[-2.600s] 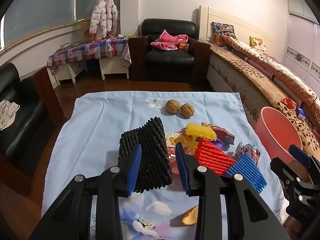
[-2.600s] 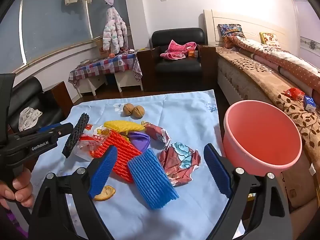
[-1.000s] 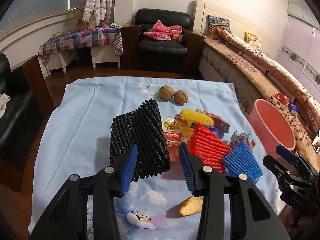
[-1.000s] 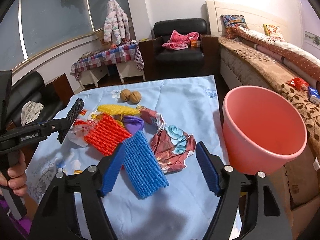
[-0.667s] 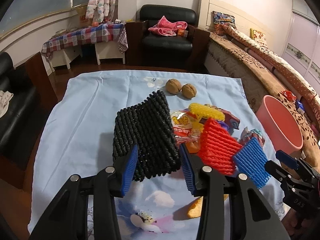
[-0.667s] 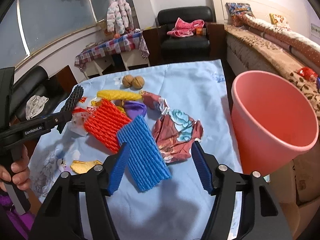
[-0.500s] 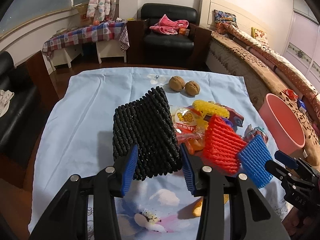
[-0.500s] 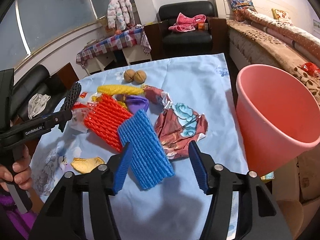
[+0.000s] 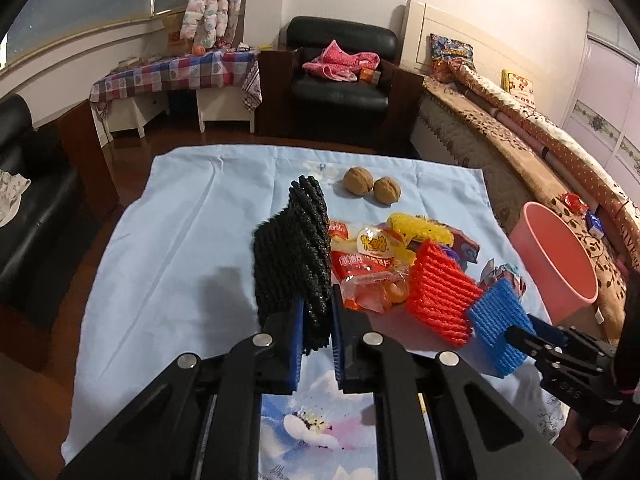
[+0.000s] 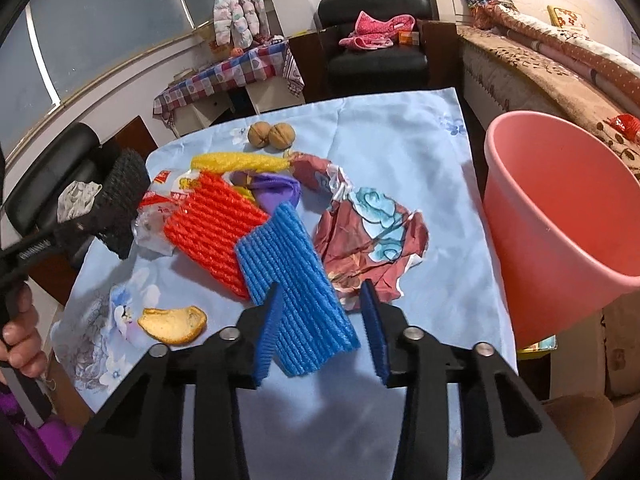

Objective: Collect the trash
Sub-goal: 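Grasp the black foam net with the left tool while the right tool grasps the blue net, then carry both nets over the pink bucket and open both tools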

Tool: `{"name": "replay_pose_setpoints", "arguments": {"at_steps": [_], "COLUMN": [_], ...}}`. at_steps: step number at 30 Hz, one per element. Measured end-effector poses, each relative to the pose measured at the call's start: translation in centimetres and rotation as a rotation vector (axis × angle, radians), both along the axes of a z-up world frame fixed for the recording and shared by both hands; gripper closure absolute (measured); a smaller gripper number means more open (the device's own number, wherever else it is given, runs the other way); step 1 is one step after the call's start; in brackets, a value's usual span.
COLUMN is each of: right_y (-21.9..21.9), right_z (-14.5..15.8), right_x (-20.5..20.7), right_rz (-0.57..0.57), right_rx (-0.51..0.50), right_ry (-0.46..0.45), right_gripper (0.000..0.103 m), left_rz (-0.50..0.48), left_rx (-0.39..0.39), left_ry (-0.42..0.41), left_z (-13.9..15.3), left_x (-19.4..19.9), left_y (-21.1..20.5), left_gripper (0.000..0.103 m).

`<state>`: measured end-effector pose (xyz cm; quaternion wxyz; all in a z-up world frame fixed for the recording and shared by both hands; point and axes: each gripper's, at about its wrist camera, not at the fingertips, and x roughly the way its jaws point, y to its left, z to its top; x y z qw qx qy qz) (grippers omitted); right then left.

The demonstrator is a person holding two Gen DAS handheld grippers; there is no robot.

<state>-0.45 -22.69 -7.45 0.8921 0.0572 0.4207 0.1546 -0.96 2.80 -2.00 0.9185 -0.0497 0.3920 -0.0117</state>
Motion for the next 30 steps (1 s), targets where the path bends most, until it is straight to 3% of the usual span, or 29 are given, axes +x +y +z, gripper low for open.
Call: {"name": "replay_pose_setpoints", "arguments": {"at_steps": [5, 20, 30], "right_y": [-0.4, -0.9, -4.8], "right_z": [0.4, 4.3, 7.2], "right_x": [-0.3, -2.8, -2.6], "right_rz": [0.004, 0.051, -0.072], "right_rx": [0.029, 0.112, 0.131], "right_ry": [-0.009, -0.095, -0.168], "right_gripper": [0.091, 0.093, 0.093], "left_rz": [-0.002, -0.123, -0.243], "left_rx": [-0.005, -0.025, -0.070], "left_ry": [-0.039, -0.144, -0.167], "left_z": [1.3, 5.0, 6.4], "left_x": [-1.0, -2.8, -1.1], "left_y": [0.1, -2.8, -7.1], "left_gripper": [0.092, 0.092, 0.092]}}
